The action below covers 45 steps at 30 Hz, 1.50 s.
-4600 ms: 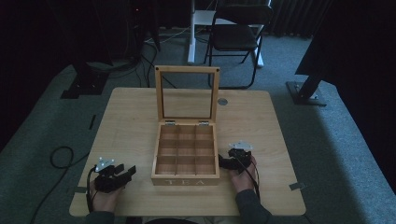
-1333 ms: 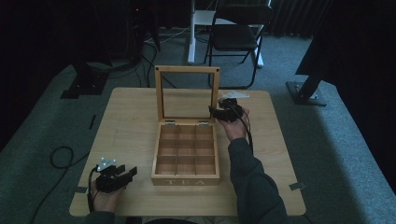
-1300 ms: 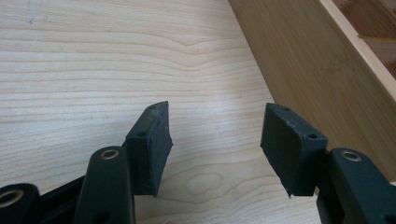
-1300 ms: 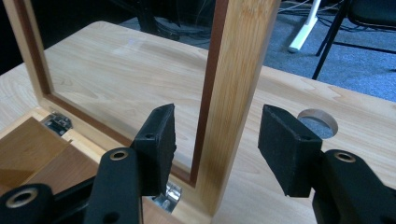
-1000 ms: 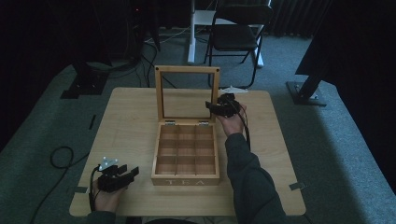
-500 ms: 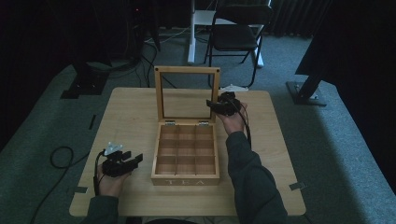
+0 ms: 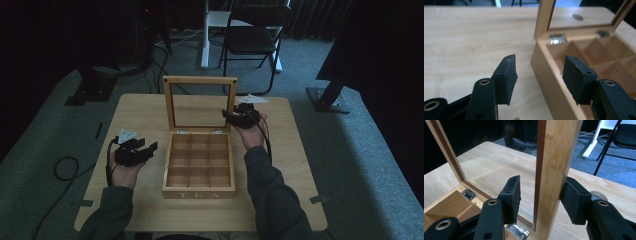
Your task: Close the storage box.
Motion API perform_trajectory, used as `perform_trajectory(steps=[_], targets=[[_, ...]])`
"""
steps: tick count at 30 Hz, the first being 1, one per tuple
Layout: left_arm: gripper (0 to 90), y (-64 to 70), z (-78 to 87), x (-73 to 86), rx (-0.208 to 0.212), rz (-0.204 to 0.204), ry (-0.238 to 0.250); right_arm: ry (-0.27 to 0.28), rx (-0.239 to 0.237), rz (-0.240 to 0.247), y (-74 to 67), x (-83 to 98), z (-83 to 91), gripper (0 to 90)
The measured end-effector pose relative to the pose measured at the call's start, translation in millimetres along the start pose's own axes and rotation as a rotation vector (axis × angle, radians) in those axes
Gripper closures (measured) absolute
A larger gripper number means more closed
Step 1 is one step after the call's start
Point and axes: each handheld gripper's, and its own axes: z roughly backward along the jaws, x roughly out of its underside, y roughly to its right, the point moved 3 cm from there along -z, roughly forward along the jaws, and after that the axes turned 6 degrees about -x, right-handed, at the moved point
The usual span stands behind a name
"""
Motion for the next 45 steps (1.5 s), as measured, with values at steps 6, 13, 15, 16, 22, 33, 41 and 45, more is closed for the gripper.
perform_trajectory(steps=[6,13,15,16,22,33,41,45], targets=[[54.8,5.3,-3.6,-18.4,-0.014,-0.007,0.019,0.017,-0.004,0.018,-6.8,4.2,9.6,53.2],[58.2,12.8,-8.9,-36.5,-0.002,-0.021,0.033,0.03,-0.017,0.02,-10.3,7.9,16.8,55.6],[59.8,13.9,-9.3,-40.1,0.0,-0.016,0.041,0.039,-0.028,0.006,-10.2,9.4,18.2,55.4],[60.3,13.9,-9.3,-40.1,0.0,-0.016,0.041,0.039,-0.028,0.006,-10.2,9.4,18.2,55.4],[64.7,21.6,-10.5,-51.0,0.008,-0.036,0.061,0.057,-0.036,0.004,-13.3,14.3,22.9,54.6],[71.7,28.0,-11.9,-63.4,0.006,-0.045,0.079,0.049,-0.053,0.015,-16.2,18.4,27.9,53.3],[71.8,30.7,-10.3,-64.0,0.019,-0.055,0.083,0.031,-0.039,0.035,-20.7,18.9,30.1,51.9],[71.9,31.0,-7.4,-63.6,0.027,-0.064,0.09,0.035,-0.043,0.021,-23.5,20.6,40.7,53.9]])
